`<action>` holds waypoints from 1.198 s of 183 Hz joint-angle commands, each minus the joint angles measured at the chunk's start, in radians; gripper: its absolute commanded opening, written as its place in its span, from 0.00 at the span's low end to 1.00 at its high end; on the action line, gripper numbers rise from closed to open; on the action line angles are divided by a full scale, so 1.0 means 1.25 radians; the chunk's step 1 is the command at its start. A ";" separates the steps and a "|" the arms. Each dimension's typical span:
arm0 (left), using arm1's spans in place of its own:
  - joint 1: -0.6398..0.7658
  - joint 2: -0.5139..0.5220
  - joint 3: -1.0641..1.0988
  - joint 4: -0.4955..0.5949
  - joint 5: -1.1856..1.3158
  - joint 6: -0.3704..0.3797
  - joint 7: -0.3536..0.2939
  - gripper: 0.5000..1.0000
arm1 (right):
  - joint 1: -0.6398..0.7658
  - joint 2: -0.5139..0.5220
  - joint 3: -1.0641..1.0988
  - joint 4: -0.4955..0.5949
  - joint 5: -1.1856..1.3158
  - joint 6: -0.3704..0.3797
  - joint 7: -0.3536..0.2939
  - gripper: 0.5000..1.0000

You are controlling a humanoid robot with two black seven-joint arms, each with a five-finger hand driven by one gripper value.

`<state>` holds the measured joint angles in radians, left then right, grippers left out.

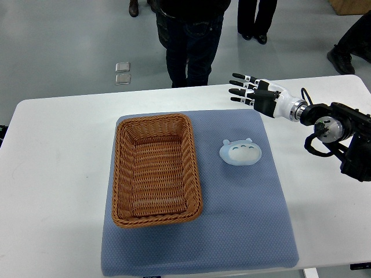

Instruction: Place blue toy in brown basket

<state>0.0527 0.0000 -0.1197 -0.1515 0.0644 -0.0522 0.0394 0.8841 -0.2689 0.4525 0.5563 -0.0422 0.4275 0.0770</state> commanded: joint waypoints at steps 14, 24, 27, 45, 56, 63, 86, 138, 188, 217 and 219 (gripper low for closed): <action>0.001 0.000 0.000 0.001 0.000 0.000 0.000 1.00 | 0.001 0.000 0.000 0.002 -0.012 -0.001 0.003 0.83; 0.001 0.000 0.000 0.000 0.000 0.000 0.000 1.00 | 0.001 -0.001 0.001 0.000 -0.012 -0.005 0.005 0.83; 0.001 0.000 0.000 0.000 0.000 0.000 0.000 1.00 | 0.001 -0.001 0.001 0.000 -0.012 -0.005 0.005 0.83; 0.000 0.000 0.000 -0.003 0.000 0.000 0.000 1.00 | 0.002 -0.001 0.001 0.002 -0.013 -0.003 0.006 0.83; 0.000 0.000 0.001 -0.002 0.000 0.000 0.000 1.00 | 0.001 -0.003 -0.002 0.003 -0.026 0.006 0.007 0.83; -0.002 0.000 0.001 0.000 0.000 0.000 0.000 1.00 | 0.001 -0.008 -0.002 0.004 -0.059 0.020 0.010 0.83; 0.000 0.000 0.000 0.001 0.000 0.000 0.000 1.00 | 0.003 -0.016 0.000 0.010 -0.196 0.048 0.080 0.83; 0.000 0.000 0.001 0.000 0.000 0.000 0.000 1.00 | -0.003 -0.130 -0.004 0.178 -0.517 0.078 0.233 0.83; -0.002 0.000 0.001 0.000 0.000 0.000 0.000 1.00 | -0.003 -0.176 -0.004 0.273 -0.794 0.090 0.280 0.83; -0.002 0.000 0.001 0.000 0.000 0.000 0.000 1.00 | -0.002 -0.197 -0.005 0.316 -0.885 0.063 0.281 0.83; -0.002 0.000 0.001 0.000 0.000 0.000 0.000 1.00 | -0.002 -0.198 -0.006 0.321 -0.893 0.061 0.280 0.83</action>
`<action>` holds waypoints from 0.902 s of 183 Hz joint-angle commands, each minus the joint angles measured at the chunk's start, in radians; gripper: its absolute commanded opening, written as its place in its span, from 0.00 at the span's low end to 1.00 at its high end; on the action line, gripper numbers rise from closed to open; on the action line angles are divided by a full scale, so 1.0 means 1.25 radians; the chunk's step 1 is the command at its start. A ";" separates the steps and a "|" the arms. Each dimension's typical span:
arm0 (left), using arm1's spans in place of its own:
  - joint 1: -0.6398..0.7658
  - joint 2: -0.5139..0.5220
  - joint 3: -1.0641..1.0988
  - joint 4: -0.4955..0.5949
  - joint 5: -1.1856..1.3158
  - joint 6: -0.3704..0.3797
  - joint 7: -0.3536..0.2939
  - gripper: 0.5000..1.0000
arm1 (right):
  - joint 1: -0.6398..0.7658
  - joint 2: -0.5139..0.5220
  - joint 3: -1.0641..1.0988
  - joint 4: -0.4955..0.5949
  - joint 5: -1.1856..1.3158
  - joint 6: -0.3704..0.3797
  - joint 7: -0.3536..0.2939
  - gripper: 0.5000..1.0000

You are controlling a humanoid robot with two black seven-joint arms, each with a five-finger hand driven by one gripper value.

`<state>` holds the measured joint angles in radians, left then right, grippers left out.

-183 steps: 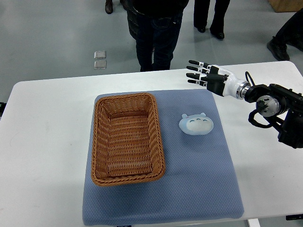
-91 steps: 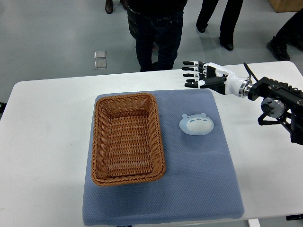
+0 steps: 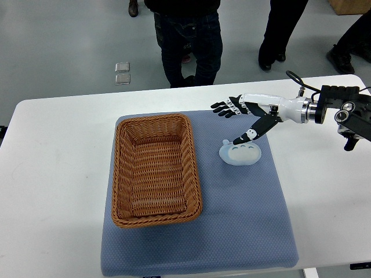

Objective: Place blue toy in brown basket
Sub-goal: 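Lower the right hand over the blue plush toy, fingers around it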

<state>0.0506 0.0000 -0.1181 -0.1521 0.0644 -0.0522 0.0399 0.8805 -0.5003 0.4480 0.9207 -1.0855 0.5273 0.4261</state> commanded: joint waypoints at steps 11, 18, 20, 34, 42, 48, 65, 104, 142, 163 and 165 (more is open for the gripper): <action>0.000 0.000 0.000 0.000 0.000 0.000 0.000 1.00 | 0.000 -0.019 -0.007 0.049 -0.102 -0.033 0.000 0.83; 0.000 0.000 0.000 0.000 0.000 0.000 0.000 1.00 | 0.001 -0.024 -0.015 0.059 -0.134 -0.049 0.002 0.83; 0.000 0.000 0.000 0.000 0.000 0.000 0.000 1.00 | 0.001 -0.024 -0.017 0.061 -0.140 -0.055 0.002 0.83; 0.000 0.000 0.000 0.000 0.000 0.000 0.000 1.00 | 0.001 -0.028 -0.034 0.067 -0.172 -0.089 0.002 0.82; -0.001 0.000 0.000 0.000 0.000 0.000 0.000 1.00 | 0.001 -0.029 -0.048 0.077 -0.182 -0.102 0.002 0.83; -0.001 0.000 0.000 -0.001 0.000 0.000 -0.001 1.00 | 0.001 -0.034 -0.059 0.084 -0.188 -0.109 0.002 0.83; -0.001 0.000 0.000 0.000 0.000 0.000 0.000 1.00 | 0.000 -0.045 -0.086 0.098 -0.202 -0.125 0.000 0.82; -0.001 0.000 0.000 -0.004 0.000 0.000 -0.001 1.00 | -0.014 -0.038 -0.115 0.098 -0.230 -0.178 0.002 0.82; -0.001 0.000 0.000 -0.005 0.000 0.000 0.000 1.00 | -0.028 -0.031 -0.117 0.097 -0.239 -0.194 -0.007 0.82; -0.001 0.000 0.000 -0.006 0.000 -0.001 0.000 1.00 | -0.034 -0.031 -0.123 0.095 -0.245 -0.205 -0.008 0.81; -0.001 0.000 0.000 -0.006 0.000 -0.001 -0.001 1.00 | -0.034 -0.031 -0.123 0.095 -0.245 -0.206 -0.008 0.81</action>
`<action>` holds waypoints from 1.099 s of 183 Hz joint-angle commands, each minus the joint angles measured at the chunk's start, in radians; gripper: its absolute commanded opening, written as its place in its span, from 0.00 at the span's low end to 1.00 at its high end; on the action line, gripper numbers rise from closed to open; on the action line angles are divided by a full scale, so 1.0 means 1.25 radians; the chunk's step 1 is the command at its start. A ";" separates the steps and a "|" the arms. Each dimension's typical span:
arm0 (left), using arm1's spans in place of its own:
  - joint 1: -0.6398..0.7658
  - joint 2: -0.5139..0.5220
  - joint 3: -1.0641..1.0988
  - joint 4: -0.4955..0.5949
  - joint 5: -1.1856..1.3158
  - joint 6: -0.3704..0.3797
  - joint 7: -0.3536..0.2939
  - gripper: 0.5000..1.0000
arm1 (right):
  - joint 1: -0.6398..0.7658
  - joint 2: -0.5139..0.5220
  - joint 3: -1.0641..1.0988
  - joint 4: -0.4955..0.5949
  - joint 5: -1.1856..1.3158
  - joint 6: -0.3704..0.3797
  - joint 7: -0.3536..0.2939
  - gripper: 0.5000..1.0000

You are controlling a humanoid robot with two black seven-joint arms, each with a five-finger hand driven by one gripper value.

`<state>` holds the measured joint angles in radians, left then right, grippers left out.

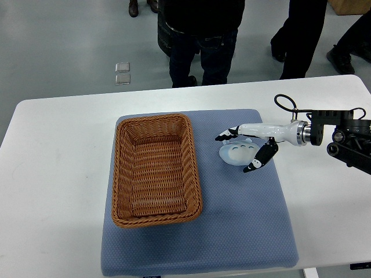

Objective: Place blue toy in brown basket
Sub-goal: 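Lower the right hand over the blue plush toy, fingers around it, then close the right hand's fingers to grasp the blue plush toy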

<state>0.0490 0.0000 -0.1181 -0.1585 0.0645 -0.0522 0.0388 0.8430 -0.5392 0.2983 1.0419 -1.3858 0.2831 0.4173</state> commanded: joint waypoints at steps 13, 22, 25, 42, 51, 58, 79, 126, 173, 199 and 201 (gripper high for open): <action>0.000 0.000 0.000 -0.002 0.000 -0.002 0.000 1.00 | -0.006 0.001 -0.003 -0.003 -0.004 -0.018 -0.003 0.81; 0.000 0.000 0.000 -0.003 0.000 -0.004 0.001 1.00 | -0.006 0.001 -0.004 -0.005 -0.004 -0.020 -0.003 0.79; 0.000 0.000 0.000 -0.003 0.000 -0.004 0.001 1.00 | -0.006 0.001 -0.007 -0.006 -0.004 -0.022 -0.003 0.79; 0.000 0.000 0.000 -0.005 0.000 -0.004 0.001 1.00 | -0.006 0.001 -0.025 -0.009 -0.007 -0.038 -0.003 0.69; 0.000 0.000 0.000 -0.005 0.000 -0.004 0.000 1.00 | -0.006 0.001 -0.035 -0.009 -0.007 -0.050 -0.003 0.61; 0.000 0.000 0.000 -0.005 0.000 -0.004 0.001 1.00 | -0.004 0.001 -0.041 -0.010 -0.007 -0.056 -0.004 0.59; 0.000 0.000 -0.001 -0.005 0.000 -0.005 0.001 1.00 | -0.003 0.002 -0.055 -0.015 -0.007 -0.069 -0.003 0.49; 0.000 0.000 0.000 -0.006 0.000 -0.005 0.001 1.00 | -0.002 0.002 -0.053 -0.016 -0.006 -0.074 -0.001 0.11; 0.000 0.000 0.000 -0.006 0.000 -0.005 0.001 1.00 | 0.002 -0.001 -0.045 -0.016 0.007 -0.073 0.005 0.00; 0.000 0.000 0.000 -0.006 0.001 -0.006 0.001 1.00 | 0.004 -0.003 -0.037 -0.015 0.013 -0.071 0.010 0.00; 0.000 0.000 0.000 -0.006 0.001 -0.006 0.000 1.00 | 0.004 -0.003 -0.037 -0.015 0.013 -0.069 0.010 0.00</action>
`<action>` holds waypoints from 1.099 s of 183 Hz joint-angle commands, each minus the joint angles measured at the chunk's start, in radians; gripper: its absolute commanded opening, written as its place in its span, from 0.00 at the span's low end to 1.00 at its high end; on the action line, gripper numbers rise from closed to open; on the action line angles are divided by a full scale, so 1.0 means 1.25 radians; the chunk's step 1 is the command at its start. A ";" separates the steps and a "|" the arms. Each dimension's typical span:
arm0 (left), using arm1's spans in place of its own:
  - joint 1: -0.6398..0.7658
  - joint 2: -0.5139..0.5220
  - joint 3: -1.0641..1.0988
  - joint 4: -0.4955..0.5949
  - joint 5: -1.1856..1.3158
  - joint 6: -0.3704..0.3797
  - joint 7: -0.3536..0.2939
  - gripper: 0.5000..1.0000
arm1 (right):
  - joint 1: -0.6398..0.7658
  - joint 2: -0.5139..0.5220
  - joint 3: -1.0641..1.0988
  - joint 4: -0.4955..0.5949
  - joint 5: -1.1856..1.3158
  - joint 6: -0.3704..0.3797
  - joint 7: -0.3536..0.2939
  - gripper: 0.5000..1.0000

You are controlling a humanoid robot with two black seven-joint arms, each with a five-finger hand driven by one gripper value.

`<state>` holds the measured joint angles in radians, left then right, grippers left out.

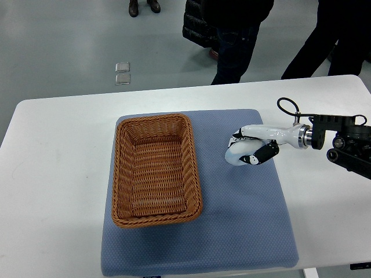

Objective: Place blue toy in brown basket
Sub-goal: 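Close the right hand's fingers to grasp the blue plush toy, then carry the toy with the right hand over the wicker basket and lower it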

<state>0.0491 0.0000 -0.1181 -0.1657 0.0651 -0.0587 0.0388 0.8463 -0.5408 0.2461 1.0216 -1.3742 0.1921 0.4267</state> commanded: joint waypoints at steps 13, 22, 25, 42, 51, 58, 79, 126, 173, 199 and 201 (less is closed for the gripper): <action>0.000 0.000 0.000 0.000 -0.001 -0.001 0.001 1.00 | 0.003 -0.003 0.006 0.001 0.006 0.003 0.017 0.00; 0.000 0.000 0.000 0.000 0.001 -0.001 0.001 1.00 | 0.004 -0.003 0.007 0.001 0.006 0.003 0.026 0.00; 0.000 0.000 0.000 0.000 -0.001 -0.001 0.000 1.00 | 0.004 -0.003 0.008 0.001 0.006 0.003 0.028 0.00; 0.000 0.000 0.000 0.000 -0.001 -0.001 0.001 1.00 | 0.011 -0.003 0.026 0.001 0.006 0.011 0.028 0.00; 0.000 0.000 0.000 0.000 -0.001 -0.001 0.000 1.00 | 0.018 -0.003 0.039 0.001 0.007 0.019 0.029 0.00; 0.000 0.000 0.000 0.000 0.001 -0.001 0.000 1.00 | 0.022 -0.004 0.049 0.004 0.013 0.030 0.029 0.00; 0.000 0.000 0.000 0.000 0.001 -0.001 0.001 1.00 | 0.048 -0.001 0.076 0.014 0.050 0.070 0.029 0.00; 0.000 0.000 0.000 0.010 -0.001 0.000 0.001 1.00 | 0.103 0.118 0.078 0.018 0.097 0.079 0.021 0.00; 0.004 0.000 -0.001 0.014 -0.001 0.005 0.001 1.00 | 0.107 0.257 0.068 -0.023 0.092 0.066 -0.004 0.00; 0.004 0.000 0.000 0.011 -0.001 0.005 0.001 1.00 | 0.105 0.310 0.066 -0.052 0.093 0.055 -0.028 0.00; 0.004 0.000 0.000 0.010 -0.001 0.005 0.001 1.00 | 0.105 0.314 0.067 -0.055 0.093 0.054 -0.030 0.00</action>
<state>0.0536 0.0000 -0.1195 -0.1488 0.0644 -0.0522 0.0400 0.9801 -0.1972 0.3305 0.9828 -1.2586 0.2720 0.4129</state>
